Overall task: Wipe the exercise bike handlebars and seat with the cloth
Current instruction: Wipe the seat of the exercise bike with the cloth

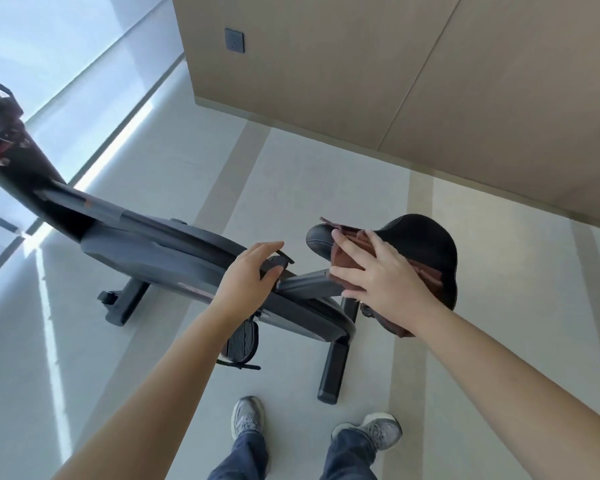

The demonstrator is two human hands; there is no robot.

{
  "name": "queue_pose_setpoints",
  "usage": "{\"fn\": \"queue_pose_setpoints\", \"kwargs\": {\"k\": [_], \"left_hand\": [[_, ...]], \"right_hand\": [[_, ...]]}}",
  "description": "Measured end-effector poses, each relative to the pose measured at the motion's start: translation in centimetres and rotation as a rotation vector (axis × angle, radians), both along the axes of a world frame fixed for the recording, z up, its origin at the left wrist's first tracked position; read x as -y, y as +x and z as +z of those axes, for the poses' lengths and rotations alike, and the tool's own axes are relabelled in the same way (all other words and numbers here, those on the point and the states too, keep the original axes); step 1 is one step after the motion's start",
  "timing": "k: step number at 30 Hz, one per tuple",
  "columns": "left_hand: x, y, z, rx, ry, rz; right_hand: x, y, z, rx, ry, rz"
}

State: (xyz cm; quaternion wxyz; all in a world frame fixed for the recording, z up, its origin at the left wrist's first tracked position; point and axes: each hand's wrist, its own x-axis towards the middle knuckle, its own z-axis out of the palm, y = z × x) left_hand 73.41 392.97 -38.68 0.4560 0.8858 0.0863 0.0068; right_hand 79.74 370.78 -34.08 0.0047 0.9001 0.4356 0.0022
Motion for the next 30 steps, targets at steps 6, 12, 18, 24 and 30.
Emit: {"fn": "queue_pose_setpoints", "kwargs": {"k": [6,12,18,24,30], "left_hand": [[0.1,-1.5,0.3,0.013,-0.048,-0.009],[1.0,-0.8,0.3,0.011,-0.054,0.035],[3.8,0.6,1.9,0.097,0.019,-0.073],[4.0,3.1,3.3,0.174,0.269,-0.234],[6.7,5.8,2.9,0.110,0.362,-0.398]], "right_hand": [[1.3,-0.8,0.9,-0.103,0.014,-0.079],[-0.2,-0.3,0.3,-0.073,-0.060,-0.049],[5.3,-3.2,0.6,-0.091,0.042,-0.050],[2.6,5.3,1.6,-0.179,0.239,-0.561],[3.6,-1.2,0.7,-0.081,0.262,-0.587]]}}
